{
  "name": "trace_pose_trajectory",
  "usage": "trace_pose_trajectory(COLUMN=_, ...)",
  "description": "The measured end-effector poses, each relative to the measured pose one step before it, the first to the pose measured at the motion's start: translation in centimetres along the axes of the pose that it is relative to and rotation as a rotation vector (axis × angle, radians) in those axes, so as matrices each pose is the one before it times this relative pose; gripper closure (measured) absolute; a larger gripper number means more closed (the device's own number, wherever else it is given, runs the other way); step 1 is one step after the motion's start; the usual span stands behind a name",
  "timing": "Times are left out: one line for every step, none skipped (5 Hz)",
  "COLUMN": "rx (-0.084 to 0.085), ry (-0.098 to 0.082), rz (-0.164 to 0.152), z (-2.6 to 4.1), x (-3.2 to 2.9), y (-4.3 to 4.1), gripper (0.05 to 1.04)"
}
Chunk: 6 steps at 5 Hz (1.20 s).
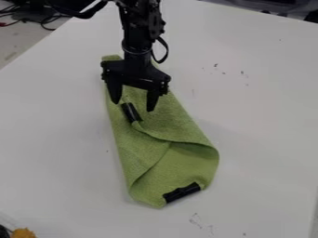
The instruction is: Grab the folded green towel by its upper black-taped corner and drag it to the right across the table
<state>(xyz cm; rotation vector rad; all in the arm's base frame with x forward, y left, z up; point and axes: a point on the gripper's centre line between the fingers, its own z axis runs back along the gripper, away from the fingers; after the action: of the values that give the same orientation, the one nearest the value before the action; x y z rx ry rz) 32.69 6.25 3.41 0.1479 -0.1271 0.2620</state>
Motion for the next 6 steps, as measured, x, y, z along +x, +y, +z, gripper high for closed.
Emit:
trace_pose_trajectory(rx=-0.0222, ry=0.0047, rz=0.0052, z=-0.480, x=-0.068, y=0.014, gripper=0.094)
trace_pose_trajectory(rx=-0.0121, ry=0.0214, rz=-0.0015, z=-0.767, x=-0.239, y=0.040, gripper=0.114)
trace_pose_trajectory(rx=-0.0121, ry=0.0159, rz=0.0030, z=-0.608, x=-0.176, y=-0.024, gripper=0.139)
trace_pose_trajectory(rx=-0.0047, ry=0.0048, rz=0.0000, z=-0.315, x=-0.025, y=0.134, gripper=0.242)
trace_pose_trajectory(rx=-0.0021, ry=0.0056, rz=-0.0033, z=-0.163, x=-0.057, y=0.144, gripper=0.528)
trace_pose_trajectory(rx=-0.0018, ry=0.0095, rz=-0.0045, z=-0.089, x=-0.088, y=-0.091, gripper=0.777)
